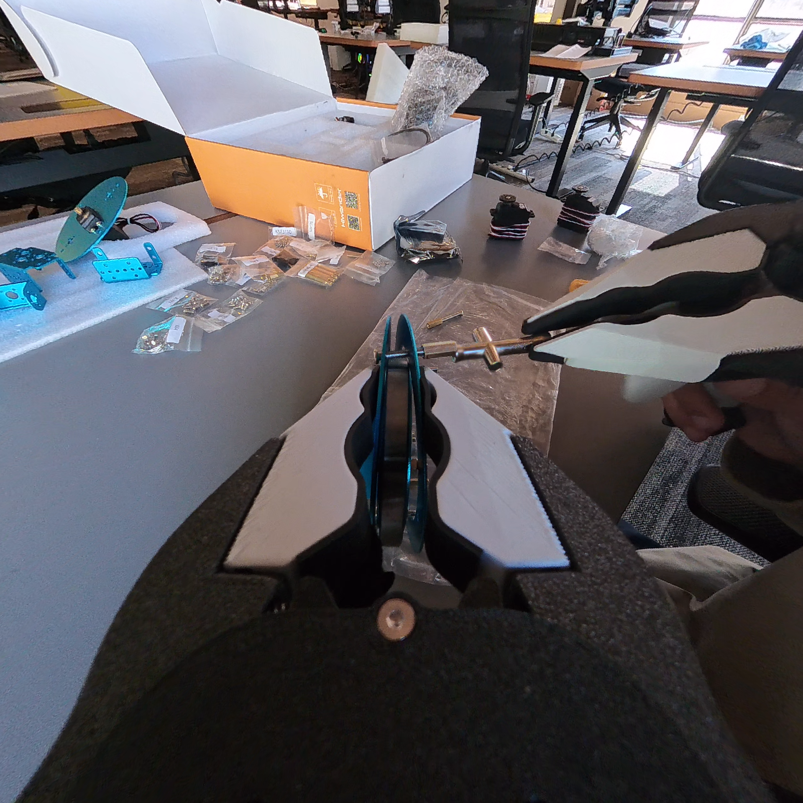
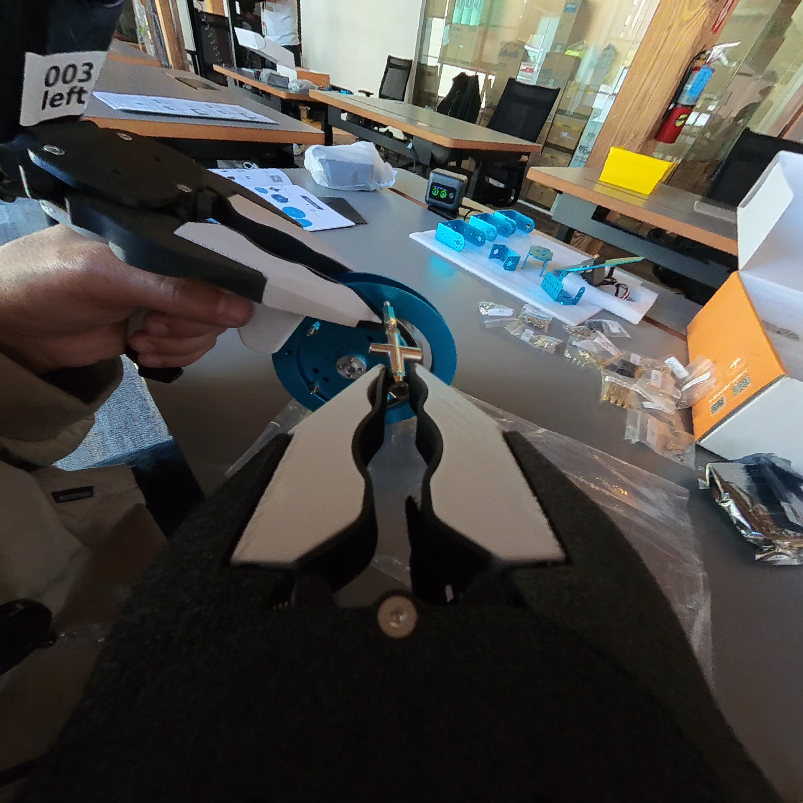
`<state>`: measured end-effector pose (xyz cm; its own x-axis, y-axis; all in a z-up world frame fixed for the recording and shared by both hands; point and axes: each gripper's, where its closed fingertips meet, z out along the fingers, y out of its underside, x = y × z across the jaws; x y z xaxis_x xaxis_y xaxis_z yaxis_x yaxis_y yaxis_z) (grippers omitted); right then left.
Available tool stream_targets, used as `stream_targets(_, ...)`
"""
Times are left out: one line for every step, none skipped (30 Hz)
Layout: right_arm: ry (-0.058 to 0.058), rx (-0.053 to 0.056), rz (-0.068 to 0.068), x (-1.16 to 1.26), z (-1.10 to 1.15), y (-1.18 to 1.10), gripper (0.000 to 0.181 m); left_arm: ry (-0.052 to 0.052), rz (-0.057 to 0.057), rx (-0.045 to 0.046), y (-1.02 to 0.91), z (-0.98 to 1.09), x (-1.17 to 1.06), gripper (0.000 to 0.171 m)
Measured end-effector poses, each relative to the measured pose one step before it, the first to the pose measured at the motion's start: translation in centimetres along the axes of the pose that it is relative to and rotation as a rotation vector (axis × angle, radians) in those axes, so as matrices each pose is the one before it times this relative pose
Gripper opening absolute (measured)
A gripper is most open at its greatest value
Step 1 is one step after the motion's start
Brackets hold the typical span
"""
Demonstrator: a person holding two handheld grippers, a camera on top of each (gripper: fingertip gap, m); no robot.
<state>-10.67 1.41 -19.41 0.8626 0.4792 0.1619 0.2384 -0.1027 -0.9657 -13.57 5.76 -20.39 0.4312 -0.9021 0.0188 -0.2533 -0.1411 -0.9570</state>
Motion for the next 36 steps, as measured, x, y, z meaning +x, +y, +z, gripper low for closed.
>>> stream_targets(0.0016, 0.0049, -0.0102, -0.030, 0.007, -0.094, 0.007, 0.0006, -0.0001, -0.00010, 0.010, 0.006, 0.000, 0.015)
stream_targets(-0.0024, -0.0029, -0.0051, -0.071, 0.016, 0.000, 0.007, 0.0008, 0.0002, -0.00049, -0.003, -0.006, 0.010, 0.015)
stream_targets(0.0056, 0.0029, -0.0071, 0.038, -0.014, -0.071, 0.007, -0.0004, -0.0008, 0.00004, 0.009, 0.003, -0.022, 0.015)
stream_targets(0.0009, 0.0030, -0.0104, -0.041, -0.015, -0.070, 0.007, 0.0010, -0.0019, 0.00081, -0.011, 0.001, -0.008, 0.015)
stream_targets(0.0017, 0.0039, -0.0102, -0.020, -0.040, -0.096, 0.007, 0.0017, -0.0012, 0.00022, 0.005, 0.008, 0.001, 0.015)
stream_targets(0.0033, 0.0082, -0.0120, -0.016, -0.051, -0.167, 0.007, 0.0006, 0.0005, -0.00001, -0.002, 0.009, 0.010, 0.015)
stream_targets(-0.0025, 0.0040, -0.0097, -0.083, -0.027, -0.113, 0.007, 0.0005, 0.0018, 0.00002, -0.003, 0.009, -0.001, 0.015)
stream_targets(0.0008, -0.0006, -0.0059, -0.013, 0.017, -0.042, 0.007, 0.0024, 0.0026, -0.00026, 0.004, -0.001, 0.038, 0.015)
stream_targets(0.0041, -0.0040, -0.0035, 0.051, 0.056, 0.032, 0.007, 0.0035, 0.0053, -0.00008, 0.002, 0.001, 0.057, 0.015)
stream_targets(0.0056, 0.0047, -0.0048, 0.091, 0.021, -0.058, 0.007, 0.0043, 0.0083, 0.00100, -0.001, 0.004, 0.087, 0.015)
stream_targets(-0.0013, 0.0037, -0.0023, 0.007, 0.043, -0.052, 0.006, 0.0067, 0.0104, 0.00165, -0.011, 0.010, 0.129, 0.015)
stream_targets(0.0014, -0.0006, 0.0005, 0.061, 0.006, -0.003, 0.000, 0.0087, 0.0136, 0.00311, -0.010, 0.016, 0.184, 0.015)
stream_targets(0.0069, 0.0116, -0.0054, 0.110, -0.079, -0.193, 0.000, 0.0046, 0.0107, 0.00449, -0.018, 0.016, 0.130, 0.015)
stream_targets(-0.0033, 0.0081, -0.0033, -0.019, -0.049, -0.147, 0.000, -0.0005, 0.0024, 0.00314, -0.013, 0.020, 0.027, 0.015)
stream_targets(-0.0036, -0.0022, 0.0041, 0.001, -0.024, -0.010, 0.000, -0.0028, -0.0044, 0.00219, -0.009, 0.015, -0.043, 0.015)
stream_targets(0.0033, 0.0001, 0.0012, 0.102, 0.001, 0.015, 0.000, -0.0002, -0.0061, 0.00293, -0.019, 0.021, -0.049, 0.015)
stream_targets(0.0061, -0.0168, -0.0108, 0.230, 0.062, 0.347, 0.000, 0.0030, -0.0057, 0.00251, -0.003, 0.018, -0.052, 0.015)
stream_targets(0.0231, -0.0509, -0.0250, 0.708, 0.188, 0.987, 0.000, 0.0048, -0.0041, -0.00054, 0.006, -0.033, -0.068, 0.014)
stream_targets(0.0276, -0.0673, -0.0100, 0.961, 0.324, 1.370, 0.000, 0.0036, -0.0024, -0.00267, 0.033, -0.040, -0.093, 0.014)
stream_targets(0.0041, -0.0586, 0.0096, 0.689, 0.347, 1.270, 0.000, -0.0004, -0.0052, -0.00123, 0.017, -0.046, -0.168, 0.015)
stream_targets(-0.0122, -0.0459, 0.0172, 0.452, 0.172, 0.984, 0.000, -0.0034, -0.0097, -0.00036, 0.010, -0.026, -0.207, 0.015)
stream_targets(-0.0410, -0.0477, 0.0277, 0.045, 0.034, 0.927, 0.000, -0.0037, -0.0080, 0.00001, -0.011, -0.010, -0.183, 0.015)
stream_targets(-0.0727, -0.0479, 0.0193, -0.418, -0.183, 0.915, 0.000, -0.0007, -0.0018, -0.00039, 0.005, -0.008, -0.086, 0.016)
stream_targets(-0.0408, -0.0248, -0.0052, 0.036, -0.525, 0.756, 0.000, 0.0020, 0.0015, -0.00187, 0.015, -0.012, 0.007, 0.016)
stream_targets(-0.0769, -0.0308, -0.0288, -0.481, -0.690, 0.983, 0.000, 0.0047, 0.0049, -0.00253, 0.015, -0.016, 0.089, 0.016)
stream_targets(-0.1063, -0.0619, -0.0328, -0.839, -0.695, 1.400, 0.014, 0.0077, 0.0095, -0.00197, 0.018, -0.010, 0.153, 0.016)
stream_targets(-0.0060, -0.0438, -0.0109, 0.738, -0.556, 1.038, 0.029, 0.0081, 0.0113, -0.00031, 0.012, 0.015, 0.181, 0.016)
stream_targets(-0.0071, -0.0119, -0.0089, 0.851, -0.426, 0.625, 0.034, 0.0075, 0.0112, -0.00048, -0.001, 0.025, 0.167, 0.016)
stream_targets(-0.0609, 0.0192, -0.0038, 0.054, -0.133, 0.235, 0.034, 0.0072, 0.0098, -0.00185, -0.006, 0.060, 0.159, 0.015)
stream_targets(-0.0483, 0.0174, -0.0009, 0.289, 0.102, 0.095, 0.030, 0.0055, 0.0078, -0.00331, 0.006, 0.075, 0.136, 0.015)
stream_targets(-0.0479, 0.0009, -0.0026, 0.134, 0.305, 0.117, 0.030, -0.0007, 0.0056, -0.00339, 0.004, 0.079, 0.055, 0.015)
stream_targets(-0.0694, -0.0062, -0.0112, -0.373, 0.441, 0.118, 0.029, -0.0055, 0.0037, -0.00271, -0.011, 0.066, -0.015, 0.016)
stream_targets(-0.0418, -0.0069, -0.0120, -0.025, 0.557, 0.093, 0.027, -0.0051, 0.0027, -0.00340, -0.006, 0.043, -0.018, 0.015)
stream_targets(-0.0245, -0.0241, -0.0174, 0.164, 0.641, 0.346, 0.023, -0.0043, 0.0003, -0.00421, 0.002, 0.014, -0.021, 0.015)
stream_targets(-0.0159, -0.0466, -0.0221, 0.190, 0.657, 0.610, 0.022, -0.0024, 0.0006, -0.00447, 0.018, 0.006, 0.001, 0.015)
stream_targets(-0.0021, -0.0356, -0.0217, 0.301, 0.538, 0.400, 0.021, -0.0008, 0.0034, -0.00305, 0.006, -0.013, 0.025, 0.015)
